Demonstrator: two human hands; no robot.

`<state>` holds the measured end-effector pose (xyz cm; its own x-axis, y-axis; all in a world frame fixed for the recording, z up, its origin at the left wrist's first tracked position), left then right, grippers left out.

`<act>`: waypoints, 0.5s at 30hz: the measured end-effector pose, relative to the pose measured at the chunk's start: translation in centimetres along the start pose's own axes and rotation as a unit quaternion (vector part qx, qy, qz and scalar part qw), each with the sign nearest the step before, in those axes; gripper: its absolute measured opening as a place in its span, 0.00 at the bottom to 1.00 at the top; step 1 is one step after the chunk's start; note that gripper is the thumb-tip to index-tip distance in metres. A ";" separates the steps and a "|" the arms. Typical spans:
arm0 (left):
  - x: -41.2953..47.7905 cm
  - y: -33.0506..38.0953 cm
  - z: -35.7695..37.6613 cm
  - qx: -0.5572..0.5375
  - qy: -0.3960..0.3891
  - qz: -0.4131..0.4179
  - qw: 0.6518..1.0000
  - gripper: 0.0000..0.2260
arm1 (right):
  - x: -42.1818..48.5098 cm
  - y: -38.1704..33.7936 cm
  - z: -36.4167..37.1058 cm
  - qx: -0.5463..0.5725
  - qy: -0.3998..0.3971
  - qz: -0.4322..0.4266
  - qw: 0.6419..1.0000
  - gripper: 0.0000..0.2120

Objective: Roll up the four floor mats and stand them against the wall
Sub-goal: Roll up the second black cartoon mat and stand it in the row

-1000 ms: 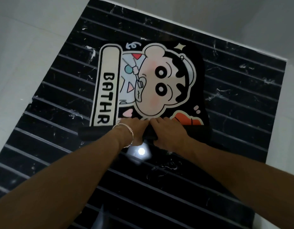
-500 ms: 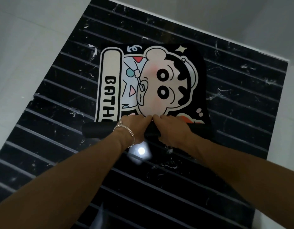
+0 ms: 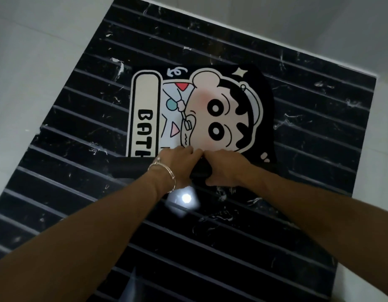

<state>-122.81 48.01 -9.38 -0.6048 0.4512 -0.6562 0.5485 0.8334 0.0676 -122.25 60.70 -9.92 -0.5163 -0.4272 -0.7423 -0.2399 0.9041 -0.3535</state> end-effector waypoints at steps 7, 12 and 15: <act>0.3 -0.4 0.0 -0.035 -0.084 -0.006 0.996 0.22 | -0.8 -1.4 1.5 -0.118 0.116 0.012 0.986 0.22; -0.1 0.0 0.1 0.008 0.014 -0.021 1.000 0.24 | 0.5 0.1 -0.6 0.013 -0.047 -0.020 0.999 0.23; 0.2 -0.4 -0.3 -0.012 -0.050 -0.021 0.998 0.22 | -0.2 -0.2 -0.2 -0.015 0.022 -0.026 0.999 0.23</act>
<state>-123.32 47.89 -9.36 -0.5650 0.3834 -0.7306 0.5092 0.8587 0.0568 -122.27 60.62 -9.57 -0.5376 -0.4733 -0.6979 -0.2913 0.8809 -0.3730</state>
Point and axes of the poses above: each hand's wrist, its own x-axis towards the middle knuckle, its own z-axis out of the palm, y = z × x, the point moved 3 cm from there along x, towards the middle knuckle, and after that the axes turned 13 degrees about -y, right-handed, at the moved point
